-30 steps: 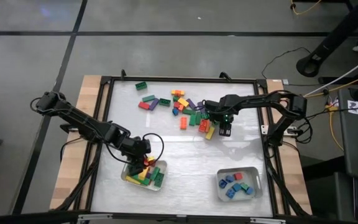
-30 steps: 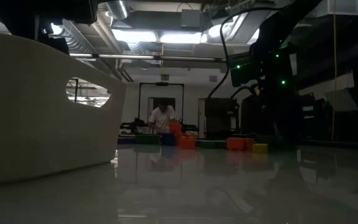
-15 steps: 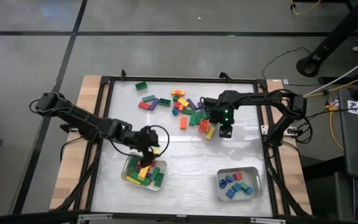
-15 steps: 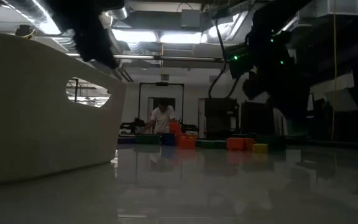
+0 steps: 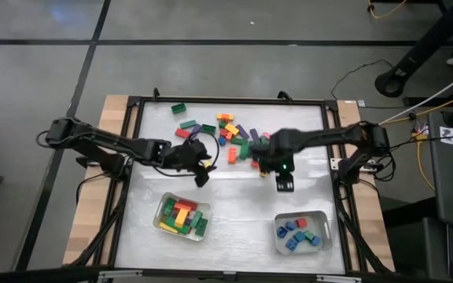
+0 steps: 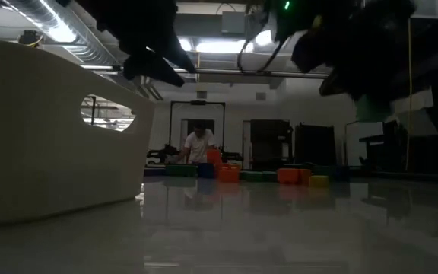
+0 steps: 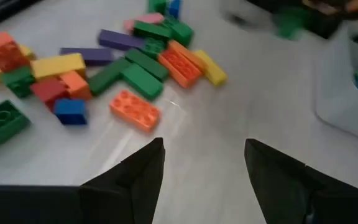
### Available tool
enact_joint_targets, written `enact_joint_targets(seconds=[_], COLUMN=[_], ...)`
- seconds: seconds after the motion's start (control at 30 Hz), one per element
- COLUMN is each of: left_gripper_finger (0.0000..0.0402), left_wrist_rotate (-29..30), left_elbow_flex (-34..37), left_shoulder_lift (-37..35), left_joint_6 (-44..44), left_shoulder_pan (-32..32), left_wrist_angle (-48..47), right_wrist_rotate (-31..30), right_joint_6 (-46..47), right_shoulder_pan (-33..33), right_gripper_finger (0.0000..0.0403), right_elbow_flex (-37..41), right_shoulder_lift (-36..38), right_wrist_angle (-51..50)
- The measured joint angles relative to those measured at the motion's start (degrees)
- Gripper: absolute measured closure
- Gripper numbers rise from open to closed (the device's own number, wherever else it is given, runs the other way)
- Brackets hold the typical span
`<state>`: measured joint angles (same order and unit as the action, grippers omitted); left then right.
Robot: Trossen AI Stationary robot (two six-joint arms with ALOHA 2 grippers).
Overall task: Sort blocks by size
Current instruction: Put the square green block into the gray bin
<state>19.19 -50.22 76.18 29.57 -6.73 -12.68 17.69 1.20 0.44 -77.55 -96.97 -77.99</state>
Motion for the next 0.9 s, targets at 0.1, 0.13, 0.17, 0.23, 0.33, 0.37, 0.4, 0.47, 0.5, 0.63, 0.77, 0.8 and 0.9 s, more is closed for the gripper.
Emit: enact_joint_targets(seconds=[0.1, 0.13, 0.17, 0.23, 0.33, 0.37, 0.4, 0.47, 0.5, 0.63, 0.77, 0.8, 0.9], left_gripper_finger=[0.0192, 0.0192, 0.0192, 0.0192, 0.0192, 0.0192, 0.0192, 0.0192, 0.0192, 0.0192, 0.0192, 0.0192, 0.0192], left_wrist_rotate=[0.9, 0.9, 0.9, 0.9, 1.0, 1.0, 1.1, 1.1, 1.0, 1.1, 2.1, 2.9, 5.8], left_elbow_flex=[0.0, 0.0, 0.0, 0.0, 0.0, 0.0, 0.0, 0.0, 0.0, 0.0, 0.0, 0.0, 0.0], left_shoulder_lift=[2.8, 3.9, 5.2, 7.8, 11.8, 13.1, 14.3, 16.9, 18.1, 22.4, 24.9, 25.3, 26.2], left_joint_6=[0.0, 0.0, 0.0, 0.0, -0.7, -1.1, -1.1, -1.1, -1.1, -1.1, 0.6, 1.1, 2.6], left_shoulder_pan=[1.3, 1.7, 2.1, 2.8, 3.5, 3.6, 3.6, 3.8, 3.8, 4.2, 5.2, 5.5, 6.4], left_wrist_angle=[3.3, 4.5, 5.9, 9.5, 15.2, 17.3, 19.3, 23.4, 25.3, 30.5, 31.1, 31.2, 31.3], right_wrist_rotate=[0.0, 0.0, 0.0, 0.0, -0.1, -0.2, -0.2, -0.2, -0.3, -3.3, -9.3, -10.0, -11.6], right_joint_6=[3.6, 5.2, 7.0, 11.1, 17.3, 19.5, 21.8, 26.0, 27.7, 32.8, 37.6, 38.6, 42.1], right_shoulder_pan=[6.0, 8.0, 9.9, 13.7, 19.2, 20.8, 22.5, 25.7, 27.2, 32.7, 36.9, 37.5, 38.8], right_gripper_finger=[0.0274, 0.0274, 0.0274, 0.0274, 0.0273, 0.0273, 0.0273, 0.0272, 0.0272, 0.0264, 0.0236, 0.0226, 0.0199], right_elbow_flex=[-0.5, -0.6, -0.6, -0.6, -0.6, -0.6, -0.6, -0.6, -0.6, -0.6, -0.6, -0.6, -0.6], right_shoulder_lift=[0.0, 0.0, 0.0, 0.0, 0.0, 0.0, 0.0, 0.0, 0.0, 0.0, 0.0, 0.0, 0.0], right_wrist_angle=[-0.1, -0.1, -0.2, -0.1, -0.1, -0.1, -0.1, 0.1, 0.3, 2.8, 4.9, 5.1, 5.1])
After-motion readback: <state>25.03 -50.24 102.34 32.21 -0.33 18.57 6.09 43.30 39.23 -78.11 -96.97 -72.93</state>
